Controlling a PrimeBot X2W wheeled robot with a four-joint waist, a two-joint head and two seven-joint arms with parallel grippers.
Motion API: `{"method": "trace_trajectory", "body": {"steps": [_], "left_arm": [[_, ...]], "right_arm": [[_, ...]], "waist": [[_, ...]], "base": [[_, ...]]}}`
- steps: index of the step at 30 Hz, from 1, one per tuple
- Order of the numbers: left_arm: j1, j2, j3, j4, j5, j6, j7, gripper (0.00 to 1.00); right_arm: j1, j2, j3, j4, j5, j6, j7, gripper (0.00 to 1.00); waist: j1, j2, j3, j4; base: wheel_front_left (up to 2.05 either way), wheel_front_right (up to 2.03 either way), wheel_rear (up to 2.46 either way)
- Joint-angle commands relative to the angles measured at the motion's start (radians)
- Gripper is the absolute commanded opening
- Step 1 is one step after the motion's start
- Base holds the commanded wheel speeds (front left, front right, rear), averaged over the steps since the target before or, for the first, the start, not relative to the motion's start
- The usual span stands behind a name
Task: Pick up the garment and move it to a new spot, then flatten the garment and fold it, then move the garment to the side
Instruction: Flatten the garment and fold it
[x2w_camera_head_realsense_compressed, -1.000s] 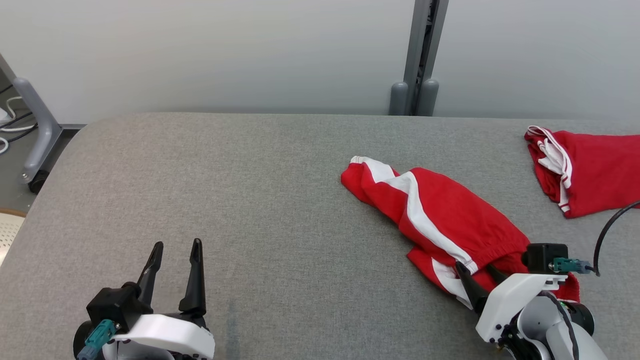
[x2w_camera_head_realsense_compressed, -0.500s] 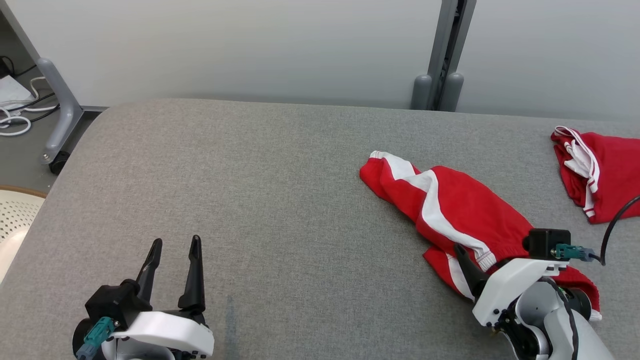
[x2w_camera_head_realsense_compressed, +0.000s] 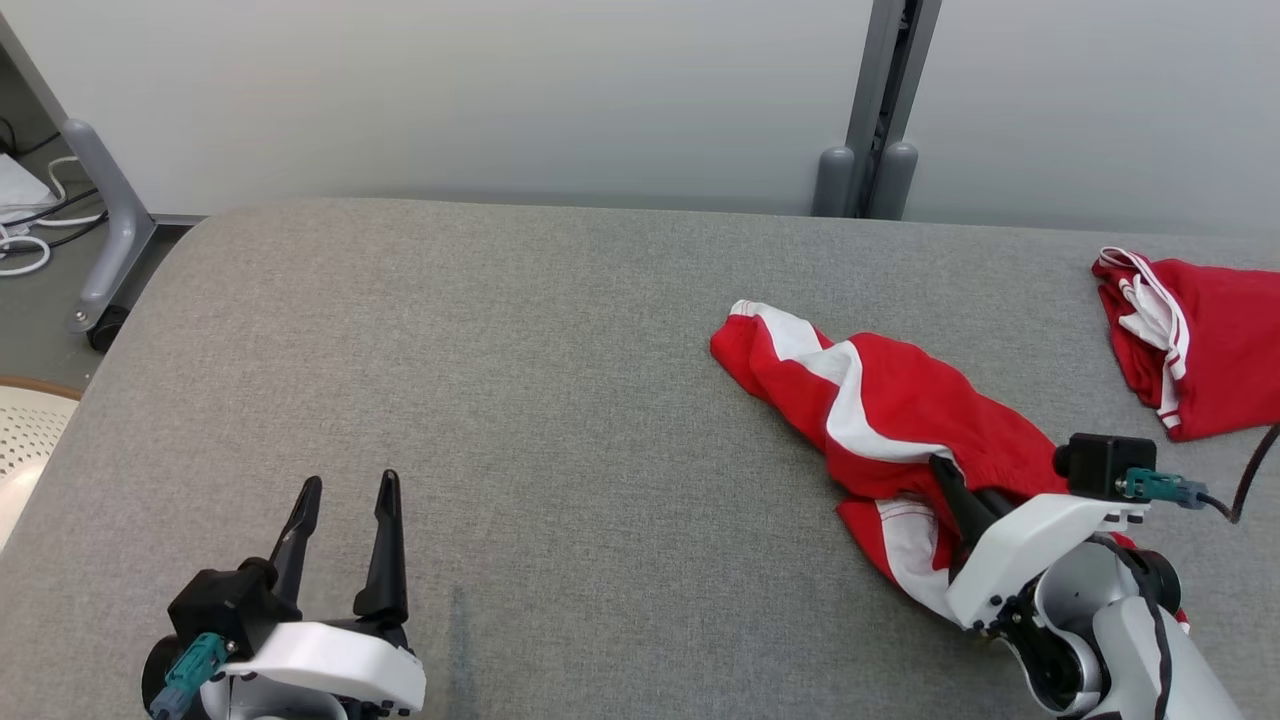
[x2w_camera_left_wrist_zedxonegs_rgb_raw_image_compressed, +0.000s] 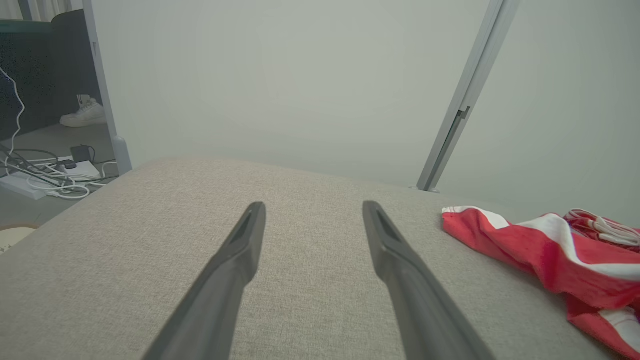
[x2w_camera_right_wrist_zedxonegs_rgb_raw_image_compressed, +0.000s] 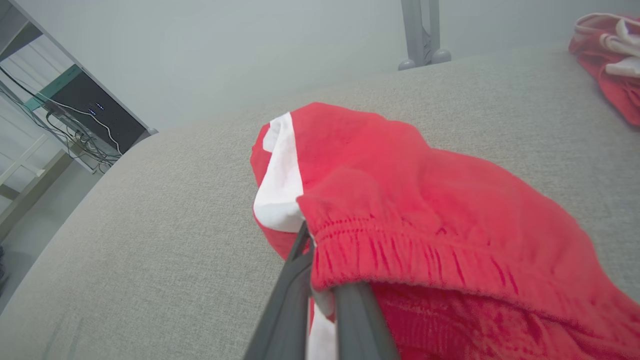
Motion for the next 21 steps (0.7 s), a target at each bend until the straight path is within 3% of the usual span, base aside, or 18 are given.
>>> {"method": "trace_trajectory", "body": {"steps": [1, 3, 16, 21], "left_arm": [[-0.018, 0.004, 0.001, -0.001, -0.003, 0.001, -0.004, 1.00], [-0.021, 0.005, 0.000, -0.002, -0.003, 0.000, -0.004, 1.00], [-0.092, 0.006, -0.015, -0.016, 0.011, -0.004, -0.001, 1.00], [-0.131, 0.000, -0.025, -0.018, 0.021, -0.008, -0.002, 1.00]], "right_arm": [[-0.011, -0.002, -0.005, -0.009, 0.010, 0.001, -0.010, 0.05], [-0.025, -0.002, -0.017, -0.013, 0.025, 0.001, -0.013, 0.00], [-0.252, -0.076, -0.120, 0.061, 0.188, 0.001, 0.032, 0.00], [-0.368, -0.121, -0.186, 0.141, 0.248, 0.001, 0.042, 0.16]], "waist": [[0.0000, 0.0000, 0.004, -0.002], [0.0000, 0.0000, 0.010, -0.005], [0.0000, 0.0000, 0.147, -0.001], [0.0000, 0.0000, 0.219, 0.012]], "base": [[0.00, 0.00, 0.00], [0.00, 0.00, 0.00], [0.00, 0.00, 0.00], [0.00, 0.00, 0.00]]}}
